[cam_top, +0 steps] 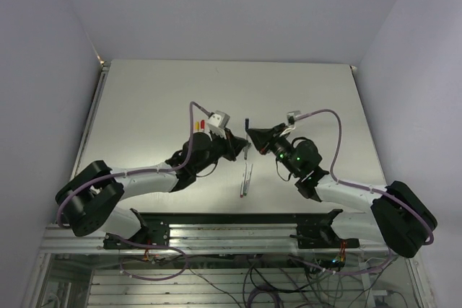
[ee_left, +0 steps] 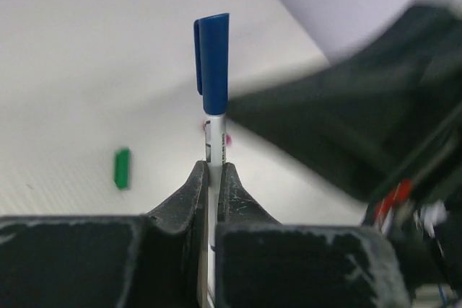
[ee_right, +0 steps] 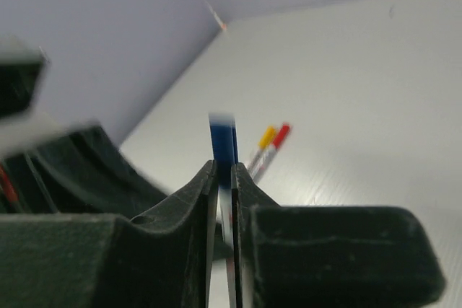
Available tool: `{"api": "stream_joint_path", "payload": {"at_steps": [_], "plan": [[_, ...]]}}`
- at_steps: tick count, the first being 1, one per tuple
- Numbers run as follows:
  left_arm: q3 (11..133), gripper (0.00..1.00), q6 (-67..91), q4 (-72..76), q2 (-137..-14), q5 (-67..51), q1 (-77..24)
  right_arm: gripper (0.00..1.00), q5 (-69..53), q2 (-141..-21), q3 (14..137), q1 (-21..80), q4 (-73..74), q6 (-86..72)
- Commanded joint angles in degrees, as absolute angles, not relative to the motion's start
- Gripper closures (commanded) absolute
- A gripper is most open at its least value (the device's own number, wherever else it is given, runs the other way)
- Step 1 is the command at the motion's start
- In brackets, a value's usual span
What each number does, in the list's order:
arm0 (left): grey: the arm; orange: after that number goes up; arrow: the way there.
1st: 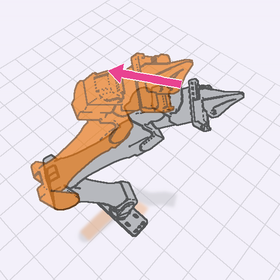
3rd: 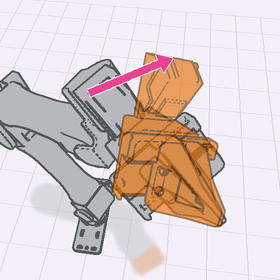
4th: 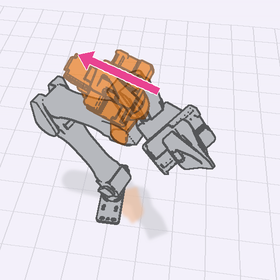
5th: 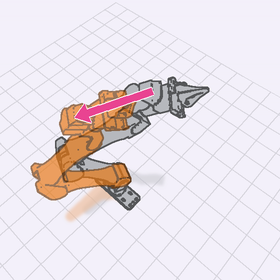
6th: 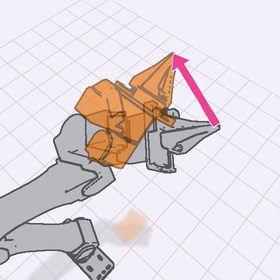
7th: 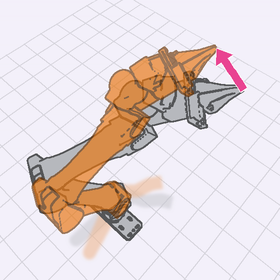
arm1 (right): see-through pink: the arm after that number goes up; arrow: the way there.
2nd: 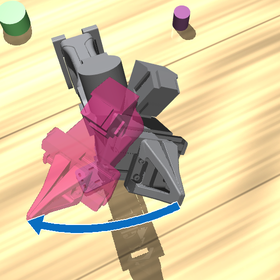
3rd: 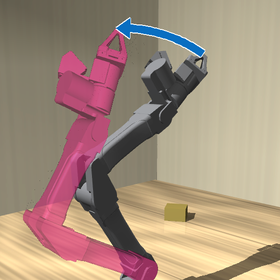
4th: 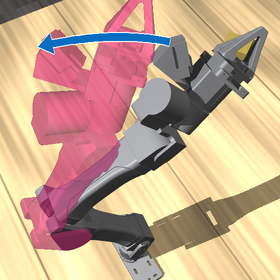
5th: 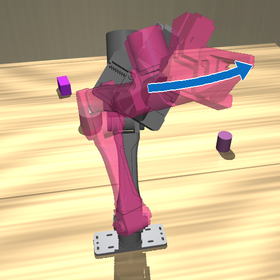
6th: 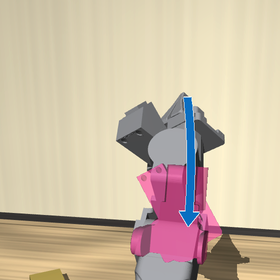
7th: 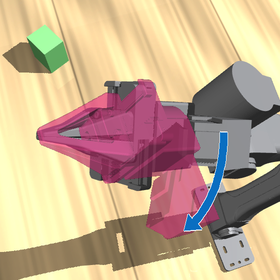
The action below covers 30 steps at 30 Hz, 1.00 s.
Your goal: Insert the pens into the pen caps
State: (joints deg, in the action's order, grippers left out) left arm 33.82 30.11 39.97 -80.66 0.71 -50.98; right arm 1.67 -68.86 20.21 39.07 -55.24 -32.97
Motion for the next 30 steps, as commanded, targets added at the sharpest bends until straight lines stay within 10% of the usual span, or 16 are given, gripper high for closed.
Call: {"api": "stream_joint_path", "payload": {"at_steps": [1,16,30], "plan": [[36.0,0.93,28.9,53.5,-76.5,8.7,-47.7,1.00,-1.2,-71.8,19.5,43.1,-41.3,-30.6],[39.9,0.93,25.3,31.8,-74.8,14.3,-46.6,0.98,11.0,-69.8,23.5,44.8,-35.8,-27.6],[50.1,0.88,23.0,7.9,-91.6,24.0,-43.2,0.23,36.6,-63.8,27.3,43.5,-19.9,-30.8]]}}
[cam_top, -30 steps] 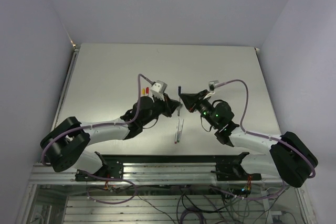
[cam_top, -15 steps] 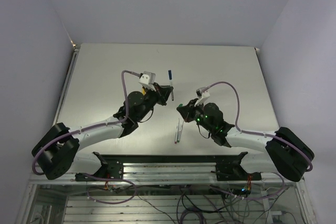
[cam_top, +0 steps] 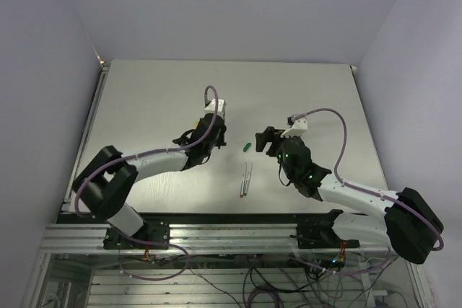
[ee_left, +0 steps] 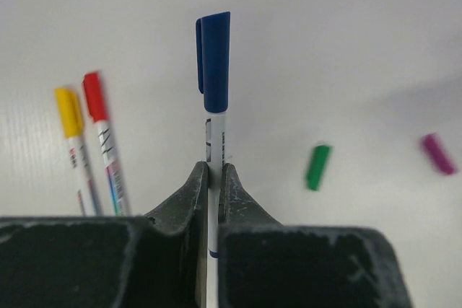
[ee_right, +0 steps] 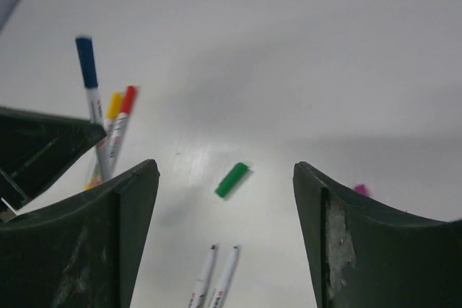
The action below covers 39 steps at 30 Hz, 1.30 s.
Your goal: Insert the pens into the pen caps
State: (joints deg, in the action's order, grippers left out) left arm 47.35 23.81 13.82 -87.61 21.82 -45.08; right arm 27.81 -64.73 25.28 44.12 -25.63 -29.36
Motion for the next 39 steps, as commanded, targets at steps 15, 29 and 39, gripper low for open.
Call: {"api": "stream_joint_path", "payload": {"at_steps": [15,29,39], "plan": [[55.2,0.81,26.1,7.4,-103.9,23.7,-39.5,0.23,38.0,-61.5,26.4,43.3,-18.6,-29.5],[56.2,0.60,27.1,7.2,-104.5,24.8,-39.4,0.23,39.0,-63.1,26.0,43.2,-19.8,-28.7],[56.7,0.55,25.2,7.3,-98.1,21.7,-39.5,0.21,42.2,-62.9,26.4,42.7,-19.4,-29.8]]}}
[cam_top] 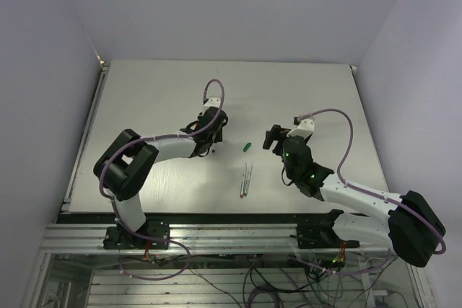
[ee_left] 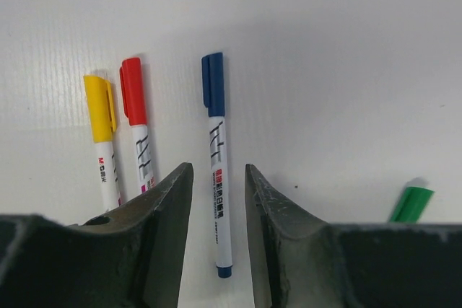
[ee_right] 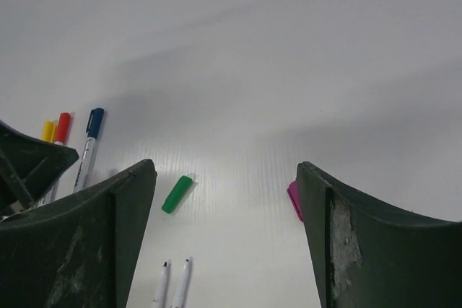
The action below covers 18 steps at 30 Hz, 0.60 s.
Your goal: Insert the pens into the pen caps
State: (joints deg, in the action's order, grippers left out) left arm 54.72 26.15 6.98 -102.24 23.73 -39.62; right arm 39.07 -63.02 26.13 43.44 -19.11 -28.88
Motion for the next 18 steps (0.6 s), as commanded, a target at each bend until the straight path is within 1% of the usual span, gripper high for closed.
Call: {"api": "stream_joint_path", "payload": {"at_steps": [1,4,7,10,14,18], "plan": [[56.5,0.55,25.1,7.3,-97.6,20.8,-39.6,0.21,42.2,-63.2,26.8,42.4,-18.4,-30.1],[55.5,0.55,24.8,7.5,-95.7,18.8,-40.2,0.23,42.9,-64.1,28.3,41.3,-15.3,-31.1],[54.1,0.55,24.2,7.2,-93.9,18.0,-41.9,0.31,43.9,-64.3,29.0,39.9,-12.6,-32.3],[52.5,0.55,23.8,6.4,-91.5,17.3,-44.4,0.38,40.1,-63.7,28.9,35.0,-9.9,-34.5],[50.5,0.55,24.0,4.5,-89.5,15.1,-47.9,0.39,33.0,-61.9,27.5,27.2,-8.0,-37.5],[48.9,0.52,24.5,2.5,-88.5,12.3,-51.2,0.39,32.7,-61.1,27.2,24.3,-5.9,-38.2]]}}
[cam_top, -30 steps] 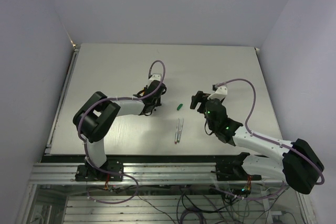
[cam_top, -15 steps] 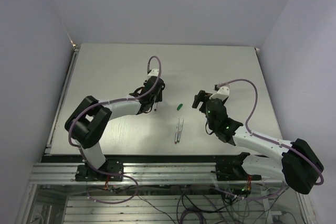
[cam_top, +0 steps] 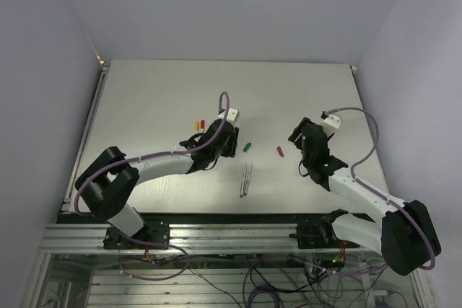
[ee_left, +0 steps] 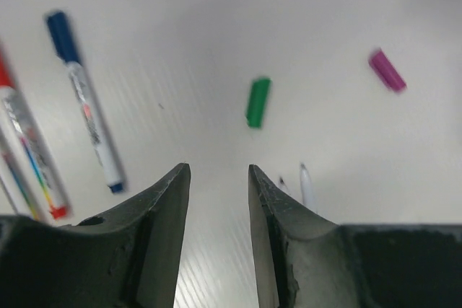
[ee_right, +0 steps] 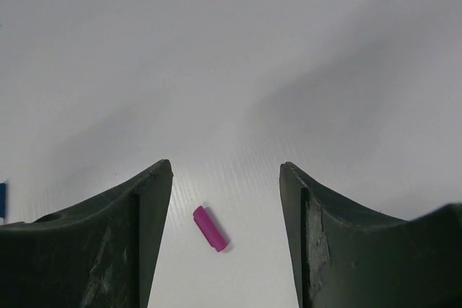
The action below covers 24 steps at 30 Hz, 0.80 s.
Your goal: Insert the pens into the pen caps
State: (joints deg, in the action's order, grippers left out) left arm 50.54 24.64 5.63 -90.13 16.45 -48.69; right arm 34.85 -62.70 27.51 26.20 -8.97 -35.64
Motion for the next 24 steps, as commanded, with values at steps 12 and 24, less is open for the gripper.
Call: {"api": "stream_joint_path", "payload": {"at_steps": [12,24], "plan": [[48.2,0.39,26.1,-0.3,-89.2,9.8,-58.2,0.43,31.5,-62.1,26.5,23.8,-5.9,-39.5],[50.6,0.42,25.9,-3.6,-94.9,14.1,-62.0,0.45,30.5,-61.3,25.0,23.7,-7.9,-39.3]]}}
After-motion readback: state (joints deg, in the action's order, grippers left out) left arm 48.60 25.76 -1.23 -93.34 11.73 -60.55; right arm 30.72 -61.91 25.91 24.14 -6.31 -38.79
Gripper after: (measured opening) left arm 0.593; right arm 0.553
